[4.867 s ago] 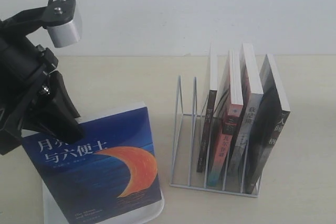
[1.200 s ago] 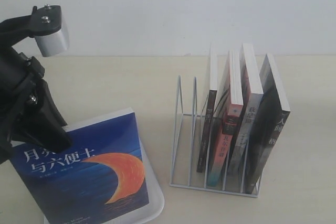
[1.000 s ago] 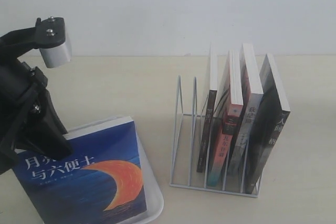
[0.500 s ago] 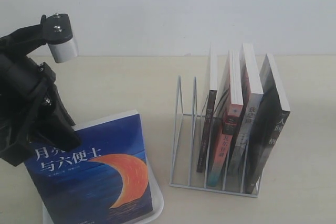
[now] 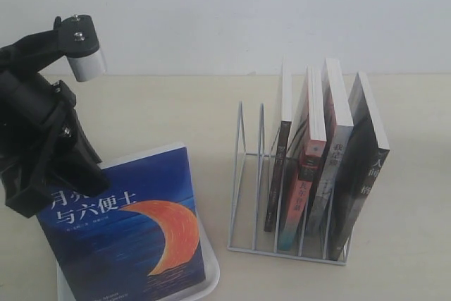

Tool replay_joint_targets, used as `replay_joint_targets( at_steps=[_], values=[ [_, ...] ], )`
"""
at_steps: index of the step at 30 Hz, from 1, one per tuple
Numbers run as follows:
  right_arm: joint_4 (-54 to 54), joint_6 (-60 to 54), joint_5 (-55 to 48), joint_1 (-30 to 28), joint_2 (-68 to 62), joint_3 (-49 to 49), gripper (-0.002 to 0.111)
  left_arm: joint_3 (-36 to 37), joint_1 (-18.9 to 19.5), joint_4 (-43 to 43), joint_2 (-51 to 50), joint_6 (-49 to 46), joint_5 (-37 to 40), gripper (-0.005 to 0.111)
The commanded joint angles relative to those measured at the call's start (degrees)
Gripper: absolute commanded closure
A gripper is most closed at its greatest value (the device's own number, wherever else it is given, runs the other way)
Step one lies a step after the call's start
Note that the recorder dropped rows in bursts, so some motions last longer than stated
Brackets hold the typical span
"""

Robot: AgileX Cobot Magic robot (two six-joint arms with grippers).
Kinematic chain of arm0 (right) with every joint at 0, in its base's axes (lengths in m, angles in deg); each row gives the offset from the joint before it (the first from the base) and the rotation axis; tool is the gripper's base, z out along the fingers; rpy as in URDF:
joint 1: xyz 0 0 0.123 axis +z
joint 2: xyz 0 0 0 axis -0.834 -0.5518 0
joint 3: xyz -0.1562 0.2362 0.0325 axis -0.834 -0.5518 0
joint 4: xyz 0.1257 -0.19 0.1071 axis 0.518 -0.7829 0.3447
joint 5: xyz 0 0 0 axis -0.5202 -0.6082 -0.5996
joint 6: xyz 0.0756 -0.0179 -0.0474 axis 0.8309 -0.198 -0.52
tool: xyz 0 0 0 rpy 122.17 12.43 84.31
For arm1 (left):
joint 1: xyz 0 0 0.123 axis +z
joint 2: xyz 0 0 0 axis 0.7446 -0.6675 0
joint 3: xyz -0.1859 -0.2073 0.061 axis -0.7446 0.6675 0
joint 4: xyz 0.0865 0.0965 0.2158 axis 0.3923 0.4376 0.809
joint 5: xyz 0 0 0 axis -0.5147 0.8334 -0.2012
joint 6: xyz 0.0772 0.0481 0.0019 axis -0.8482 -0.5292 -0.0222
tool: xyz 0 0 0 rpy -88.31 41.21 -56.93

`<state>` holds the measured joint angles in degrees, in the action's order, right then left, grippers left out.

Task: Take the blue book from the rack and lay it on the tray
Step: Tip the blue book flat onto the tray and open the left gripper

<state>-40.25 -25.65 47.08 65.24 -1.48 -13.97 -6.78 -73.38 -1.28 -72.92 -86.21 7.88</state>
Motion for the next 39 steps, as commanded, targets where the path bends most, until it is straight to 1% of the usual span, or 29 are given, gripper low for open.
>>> replay_joint_targets(
  at_steps=[1,10,18,20,21,23,25,26,29,39],
  values=[
    [-0.21,0.04,0.35,-0.15,0.24,0.04,0.108,0.12,0.13,0.32,-0.13,0.59,-1.35,0.091],
    [-0.21,0.04,0.35,-0.15,0.24,0.04,0.108,0.12,0.13,0.45,-0.22,1.27,0.06,0.091],
    [-0.21,0.04,0.35,-0.15,0.24,0.04,0.108,0.12,0.13,0.45,-0.22,1.95,-0.45,0.090],
    [-0.21,0.04,0.35,-0.15,0.24,0.04,0.108,0.12,0.13,0.58,-0.22,2.85,-0.57,0.083],
    [-0.21,0.04,0.35,-0.15,0.24,0.04,0.108,0.12,0.13,0.58,-0.22,3.47,-0.46,0.077],
    [-0.21,0.04,0.35,-0.15,0.24,0.04,0.108,0.12,0.13,0.66,-0.22,3.45,-0.13,0.060],
    [-0.21,0.04,0.35,-0.15,0.24,0.04,0.108,0.12,0.13,0.95,-0.22,3.45,0.16,0.050],
    [-0.21,0.04,0.35,-0.15,0.24,0.04,0.108,0.12,0.13,1.49,-0.22,3.12,0.17,0.048],
    [-0.21,0.04,0.35,-0.15,0.24,0.04,0.108,0.12,0.13,2.48,-0.22,3.12,0.03,0.048],
    [-0.21,0.04,0.35,-0.15,0.24,0.04,0.108,0.12,0.13,4.18,-0.22,3.36,-4.87,0.048]
  ],
)
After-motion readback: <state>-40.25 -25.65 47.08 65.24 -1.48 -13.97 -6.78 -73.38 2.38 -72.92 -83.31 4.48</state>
